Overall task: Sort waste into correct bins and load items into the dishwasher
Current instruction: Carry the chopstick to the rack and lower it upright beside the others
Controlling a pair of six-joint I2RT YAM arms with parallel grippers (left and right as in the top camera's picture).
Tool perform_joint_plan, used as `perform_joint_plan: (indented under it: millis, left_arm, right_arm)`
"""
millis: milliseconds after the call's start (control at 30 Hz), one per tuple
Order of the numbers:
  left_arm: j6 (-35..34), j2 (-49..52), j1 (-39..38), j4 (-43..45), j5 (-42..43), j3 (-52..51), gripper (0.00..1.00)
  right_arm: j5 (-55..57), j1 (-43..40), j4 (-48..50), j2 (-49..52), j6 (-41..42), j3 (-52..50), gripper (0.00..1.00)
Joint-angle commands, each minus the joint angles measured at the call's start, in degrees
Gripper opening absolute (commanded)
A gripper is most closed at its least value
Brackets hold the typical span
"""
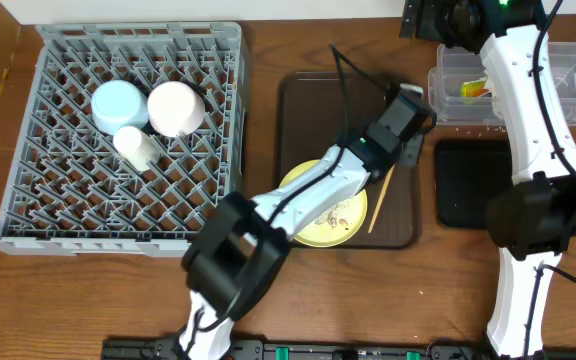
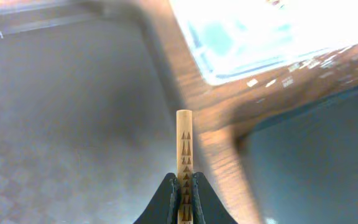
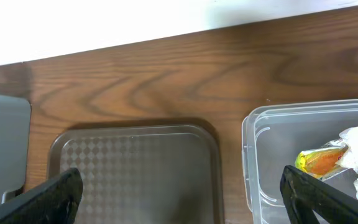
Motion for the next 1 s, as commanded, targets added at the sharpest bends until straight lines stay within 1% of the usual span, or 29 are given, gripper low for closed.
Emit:
perform_joint_plan:
  millis: [0, 100, 167, 333, 433, 467, 500, 633, 700, 967]
  left_arm:
    - [-1.11, -2.62, 0.26, -0.35, 3.08, 0.22, 0.08]
    - [-0.81, -4.37, 0.66, -0.31, 2.34, 0.22, 0.08]
    - [1.42, -5.62, 2.14, -0.39, -0.31, 0.22, 0.08]
    - [13.18, -7.58, 7.98, -1.53, -5.46, 0.22, 0.08]
    - [16.59, -8.24, 12.61, -2.34, -8.26, 0.22, 0.08]
    - [17.33, -8.70, 16.09, -2.69, -8.61, 0.22, 0.08]
    - [17.42, -8.85, 17.94, -2.80, -8.59, 0.22, 0.08]
    - [17.44, -10.08, 23.93, -3.13, -8.57, 0.22, 0.08]
    - [18.53, -10.82, 26.32, -3.39, -8.57, 0.22, 0.08]
    - [29.97, -12.96, 31.89, -5.46, -8.61, 0.22, 0.08]
  right_arm:
    - [0.35, -0.63, -0.11, 0.20, 0.76, 0.28, 0.99]
    - [0.35, -0.63, -0.11, 0.20, 0.76, 0.28, 0.99]
    - [0.35, -0.63, -0.11, 0.20, 0.76, 0.28, 0.99]
    - [0.35, -0.63, -0.11, 0.20, 0.76, 0.28, 0.99]
    - [0.35, -0.63, -0.11, 0.20, 0.76, 0.28, 0.99]
    - [0.35, -0.63, -0.11, 0.20, 0.76, 0.28, 0.99]
    - [0.35, -0.63, -0.11, 0.20, 0.76, 0.28, 0.99]
    - [0.35, -0.63, -0.11, 0.20, 0.76, 0.28, 0.99]
    - [0.35, -0.63, -0.11, 0.20, 0.76, 0.28, 0.99]
    - [0.33, -0.63, -0.11, 0.20, 0.76, 0.28, 0.99]
